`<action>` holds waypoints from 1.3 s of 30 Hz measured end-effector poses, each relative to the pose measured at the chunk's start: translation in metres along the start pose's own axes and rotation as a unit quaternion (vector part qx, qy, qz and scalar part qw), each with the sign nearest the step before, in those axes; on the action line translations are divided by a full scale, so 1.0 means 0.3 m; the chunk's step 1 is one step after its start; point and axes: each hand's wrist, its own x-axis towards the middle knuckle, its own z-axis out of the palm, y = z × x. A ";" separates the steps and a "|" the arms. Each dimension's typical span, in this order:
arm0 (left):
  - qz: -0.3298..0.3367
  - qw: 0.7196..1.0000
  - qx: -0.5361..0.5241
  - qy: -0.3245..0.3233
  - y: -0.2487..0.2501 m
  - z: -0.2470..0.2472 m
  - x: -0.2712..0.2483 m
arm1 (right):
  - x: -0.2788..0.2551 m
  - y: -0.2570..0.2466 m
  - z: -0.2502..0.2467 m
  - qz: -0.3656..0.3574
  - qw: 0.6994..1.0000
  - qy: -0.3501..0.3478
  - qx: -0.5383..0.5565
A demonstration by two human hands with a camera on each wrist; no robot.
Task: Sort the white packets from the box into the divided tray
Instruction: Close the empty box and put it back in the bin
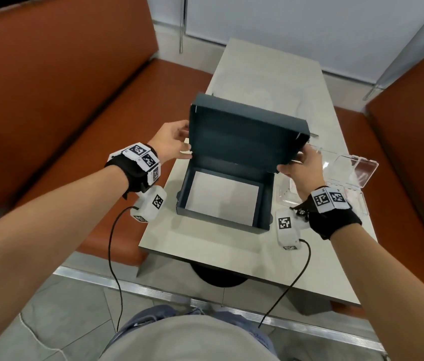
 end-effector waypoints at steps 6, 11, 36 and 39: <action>-0.074 0.994 -0.083 0.016 -0.027 0.020 -0.025 | -0.041 0.092 -0.017 -0.034 0.992 -0.021 -0.120; -0.118 0.989 -0.089 -0.022 -0.057 0.031 -0.030 | -0.071 0.106 -0.039 -0.043 0.991 -0.056 -0.113; -0.100 0.986 -0.133 -0.018 0.044 0.095 -0.026 | -0.100 -0.112 -0.100 0.093 0.981 -0.161 0.047; -0.065 0.986 -0.154 -0.010 0.166 0.111 0.025 | -0.035 -0.183 -0.163 0.088 0.972 -0.195 0.097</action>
